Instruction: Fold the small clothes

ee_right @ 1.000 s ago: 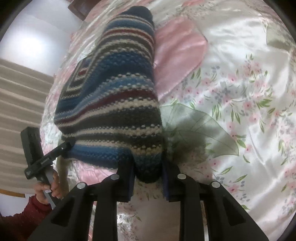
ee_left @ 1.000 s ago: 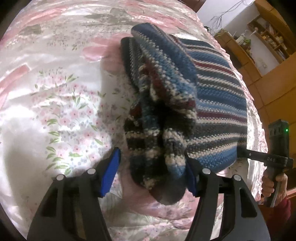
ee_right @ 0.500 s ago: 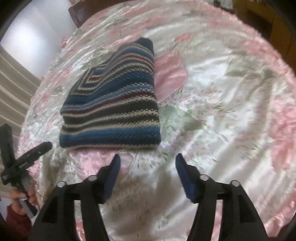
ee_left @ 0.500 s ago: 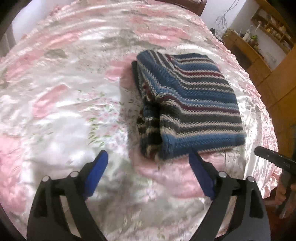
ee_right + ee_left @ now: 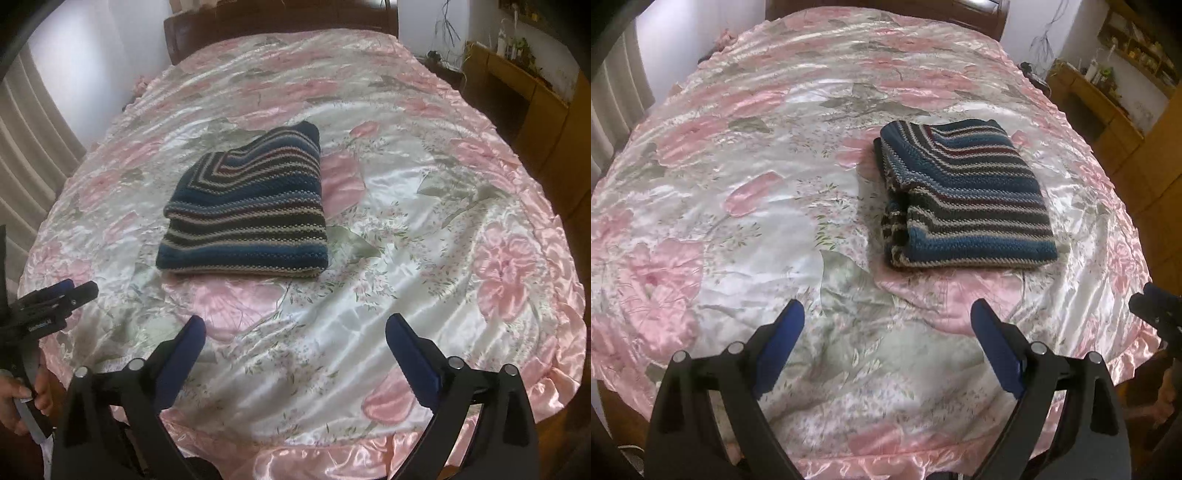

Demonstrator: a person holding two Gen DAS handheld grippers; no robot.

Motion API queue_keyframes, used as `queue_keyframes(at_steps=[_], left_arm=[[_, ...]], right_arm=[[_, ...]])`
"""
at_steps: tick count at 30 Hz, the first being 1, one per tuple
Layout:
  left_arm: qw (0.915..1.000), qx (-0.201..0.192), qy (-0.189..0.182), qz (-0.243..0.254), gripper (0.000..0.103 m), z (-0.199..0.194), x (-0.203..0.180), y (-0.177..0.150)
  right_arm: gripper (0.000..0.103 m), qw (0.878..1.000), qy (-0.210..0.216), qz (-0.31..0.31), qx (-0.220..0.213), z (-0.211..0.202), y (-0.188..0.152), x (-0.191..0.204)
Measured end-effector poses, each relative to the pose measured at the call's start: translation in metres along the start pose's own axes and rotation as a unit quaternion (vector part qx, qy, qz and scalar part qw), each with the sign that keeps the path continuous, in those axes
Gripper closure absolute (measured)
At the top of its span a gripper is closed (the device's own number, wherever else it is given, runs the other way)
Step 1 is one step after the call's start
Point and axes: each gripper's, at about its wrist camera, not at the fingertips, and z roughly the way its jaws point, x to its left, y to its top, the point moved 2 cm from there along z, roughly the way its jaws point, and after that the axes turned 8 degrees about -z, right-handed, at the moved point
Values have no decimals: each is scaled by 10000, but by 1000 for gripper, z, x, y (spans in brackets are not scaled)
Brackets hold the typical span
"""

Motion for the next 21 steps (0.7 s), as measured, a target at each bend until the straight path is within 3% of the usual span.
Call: queue_keyframes(at_steps=[7, 21], left_arm=[[9999, -136, 35, 28, 12, -27, -1, -8], [9989, -453, 69, 83, 11, -71, -3, -16]], right_arm=[[4, 9998, -185, -18, -53, -20, -9, 8], [4, 9999, -29, 32, -110, -36, -18, 25]])
